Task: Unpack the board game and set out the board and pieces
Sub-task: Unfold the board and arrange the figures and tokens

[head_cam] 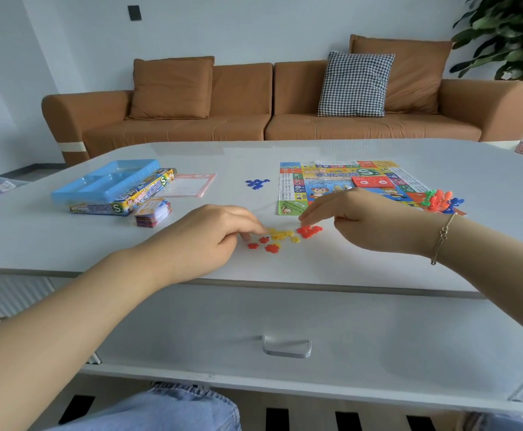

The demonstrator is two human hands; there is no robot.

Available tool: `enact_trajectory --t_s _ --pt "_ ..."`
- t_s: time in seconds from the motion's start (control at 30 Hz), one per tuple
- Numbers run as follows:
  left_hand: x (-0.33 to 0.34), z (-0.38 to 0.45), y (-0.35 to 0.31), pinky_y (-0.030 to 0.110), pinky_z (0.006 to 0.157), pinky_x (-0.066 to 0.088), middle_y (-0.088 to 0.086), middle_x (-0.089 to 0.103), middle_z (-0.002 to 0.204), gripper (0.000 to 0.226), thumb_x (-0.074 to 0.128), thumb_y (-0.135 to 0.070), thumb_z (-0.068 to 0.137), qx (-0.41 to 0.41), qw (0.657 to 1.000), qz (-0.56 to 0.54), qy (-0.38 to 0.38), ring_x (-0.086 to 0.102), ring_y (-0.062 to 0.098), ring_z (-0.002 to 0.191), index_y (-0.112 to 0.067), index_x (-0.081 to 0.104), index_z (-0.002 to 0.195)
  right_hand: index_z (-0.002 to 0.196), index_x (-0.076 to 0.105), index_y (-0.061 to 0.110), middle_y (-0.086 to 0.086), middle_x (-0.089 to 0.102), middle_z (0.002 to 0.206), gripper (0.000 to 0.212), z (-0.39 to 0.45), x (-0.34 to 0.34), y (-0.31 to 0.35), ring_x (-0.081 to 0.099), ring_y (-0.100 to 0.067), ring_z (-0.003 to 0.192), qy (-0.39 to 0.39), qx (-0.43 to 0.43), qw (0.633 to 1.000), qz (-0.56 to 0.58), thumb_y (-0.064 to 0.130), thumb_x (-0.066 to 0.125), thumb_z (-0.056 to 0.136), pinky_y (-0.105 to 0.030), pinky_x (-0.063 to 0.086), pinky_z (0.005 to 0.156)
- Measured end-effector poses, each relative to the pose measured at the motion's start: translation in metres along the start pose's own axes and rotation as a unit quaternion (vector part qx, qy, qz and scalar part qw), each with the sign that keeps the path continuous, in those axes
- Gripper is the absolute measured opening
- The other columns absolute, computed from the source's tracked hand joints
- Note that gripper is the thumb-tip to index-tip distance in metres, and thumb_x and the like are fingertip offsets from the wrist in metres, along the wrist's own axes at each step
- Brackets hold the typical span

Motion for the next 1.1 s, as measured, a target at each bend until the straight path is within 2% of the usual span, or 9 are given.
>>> enact_trajectory --t_s 0.13,0.23,0.3,0.4,0.53,0.77,0.9,1.0,1.1 --pt "0.001 -0.001 -0.002 0.019 0.093 0.039 -0.013 0.067 0.109 0.055 0.032 -0.002 0.074 0.005 0.999 0.012 0.033 0.057 0.002 0.100 -0.021 0.072 0.106 0.117 0.067 0.023 0.013 0.058 0.128 0.060 0.000 0.001 0.000 0.049 -0.007 0.122 0.015 0.003 1.000 -0.011 -0.009 0.033 0.079 -0.032 0.038 0.106" --pt "-0.002 -0.005 0.001 0.023 0.090 0.042 -0.011 0.069 0.103 0.050 0.033 -0.003 0.074 -0.006 1.000 0.007 0.019 0.059 0.003 0.096 -0.018 0.073 0.100 0.114 0.068 0.022 0.013 0.059 0.126 0.057 -0.003 -0.002 0.002 0.051 -0.006 0.119 0.007 -0.001 1.000 -0.010 -0.009 0.035 0.080 -0.031 0.040 0.104" --pt "-0.002 -0.007 0.000 0.024 0.087 0.043 -0.011 0.068 0.101 0.046 0.037 -0.002 0.080 -0.008 1.000 0.000 0.006 0.059 0.002 0.093 -0.018 0.072 0.104 0.115 0.068 0.022 0.013 0.059 0.126 0.056 -0.005 -0.004 0.004 0.051 -0.005 0.118 -0.004 -0.008 1.000 -0.010 -0.009 0.036 0.081 -0.030 0.040 0.103" --pt "0.000 -0.007 -0.005 0.020 0.088 0.042 -0.013 0.065 0.106 0.050 0.038 0.002 0.084 0.004 1.000 0.003 0.020 0.057 0.002 0.094 -0.025 0.068 0.114 0.114 0.068 0.024 0.014 0.059 0.125 0.056 -0.004 -0.003 0.007 0.052 -0.004 0.117 -0.001 -0.018 1.000 -0.011 -0.009 0.036 0.080 -0.030 0.041 0.102" --pt "-0.001 -0.008 -0.007 0.014 0.093 0.037 -0.017 0.064 0.113 0.063 0.028 -0.002 0.075 0.006 0.999 0.006 0.043 0.053 0.001 0.101 -0.030 0.069 0.113 0.113 0.068 0.023 0.013 0.059 0.125 0.055 -0.004 -0.003 0.006 0.052 -0.006 0.117 0.001 -0.012 1.000 -0.015 -0.009 0.037 0.081 -0.032 0.042 0.102" --pt "-0.003 -0.018 -0.005 0.012 0.098 0.034 -0.015 0.060 0.122 0.060 0.031 -0.001 0.077 0.000 1.000 0.004 0.031 0.050 -0.003 0.112 -0.030 0.069 0.114 0.114 0.068 0.024 0.015 0.059 0.124 0.056 -0.008 -0.002 0.004 0.053 -0.010 0.116 0.002 -0.015 1.000 -0.026 -0.008 0.037 0.081 -0.034 0.041 0.102" --pt "0.000 -0.022 -0.006 0.008 0.098 0.031 -0.013 0.059 0.124 0.055 0.035 0.001 0.081 0.011 0.999 0.015 0.026 0.049 0.000 0.113 -0.025 0.067 0.117 0.114 0.068 0.027 0.019 0.059 0.124 0.057 -0.013 -0.001 0.008 0.053 -0.005 0.115 0.007 -0.029 0.999 -0.037 -0.008 0.038 0.081 -0.026 0.040 0.100" --pt "0.001 -0.024 -0.008 0.006 0.098 0.029 -0.014 0.060 0.121 0.055 0.035 0.002 0.081 0.014 0.999 0.020 0.036 0.048 -0.002 0.112 -0.025 0.067 0.117 0.116 0.067 0.030 0.021 0.058 0.125 0.057 -0.016 0.000 0.011 0.053 -0.003 0.116 0.006 -0.033 0.999 -0.043 -0.006 0.039 0.081 -0.026 0.043 0.098" --pt "0.002 -0.027 -0.014 0.009 0.099 0.031 -0.013 0.059 0.124 0.057 0.033 0.001 0.081 0.017 0.999 0.030 0.035 0.048 0.000 0.114 -0.022 0.065 0.120 0.119 0.065 0.030 0.022 0.056 0.128 0.058 -0.021 0.001 0.013 0.050 0.001 0.116 0.013 -0.038 0.998 -0.047 -0.006 0.039 0.082 -0.010 0.037 0.096"
Point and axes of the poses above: each hand's wrist, its own z-axis towards the middle knuckle, its own x-axis out of the palm, y = z × x, the point moved 1 cm from there along z, towards the middle knuckle
